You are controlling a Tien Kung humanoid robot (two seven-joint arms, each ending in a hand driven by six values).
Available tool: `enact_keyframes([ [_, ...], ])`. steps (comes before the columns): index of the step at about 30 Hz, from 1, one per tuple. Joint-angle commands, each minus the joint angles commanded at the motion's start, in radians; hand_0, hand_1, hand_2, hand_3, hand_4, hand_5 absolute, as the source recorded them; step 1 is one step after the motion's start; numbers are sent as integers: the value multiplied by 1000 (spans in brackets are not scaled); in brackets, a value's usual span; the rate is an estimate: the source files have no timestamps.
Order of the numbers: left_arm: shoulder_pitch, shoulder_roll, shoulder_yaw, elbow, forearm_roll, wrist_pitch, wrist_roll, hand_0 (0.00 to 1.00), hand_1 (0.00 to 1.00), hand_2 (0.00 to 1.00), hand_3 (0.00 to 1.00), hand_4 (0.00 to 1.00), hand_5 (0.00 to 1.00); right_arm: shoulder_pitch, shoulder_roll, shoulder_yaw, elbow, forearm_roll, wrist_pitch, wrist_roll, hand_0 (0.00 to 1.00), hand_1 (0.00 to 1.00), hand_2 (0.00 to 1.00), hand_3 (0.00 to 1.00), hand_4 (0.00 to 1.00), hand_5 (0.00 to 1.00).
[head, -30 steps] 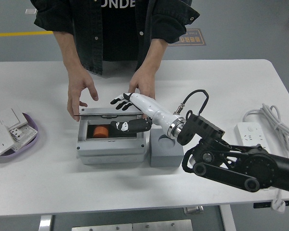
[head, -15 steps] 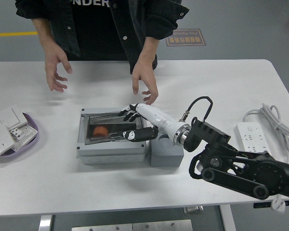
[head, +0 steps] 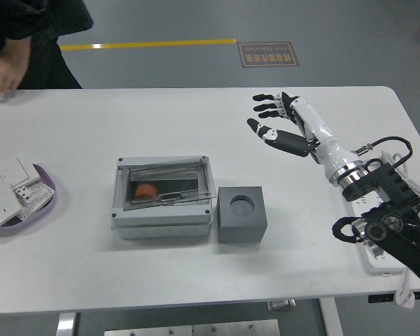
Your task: Pick up the cylinder from the cube,place it in the box,flap close box
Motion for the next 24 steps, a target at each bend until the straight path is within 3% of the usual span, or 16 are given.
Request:
enact_keyframes([
  [5, 2, 6, 7, 1, -8, -1, 0, 597, 621, 614, 631, 676, 251, -105, 52, 167, -69, 118, 23, 108, 745, 659, 667, 703, 708, 359],
  [11, 1, 24, 13, 0, -18, -7, -1, 597, 621, 613, 631, 677, 255, -135, 95, 301, -137, 223, 29, 166, 736, 650, 655, 675, 709, 358],
  [24, -19, 64, 25, -5, -11, -17, -9, 597, 622, 614, 633, 679, 254, -153, 122, 352, -190, 260, 28, 176, 741, 647, 653, 672, 708, 354],
])
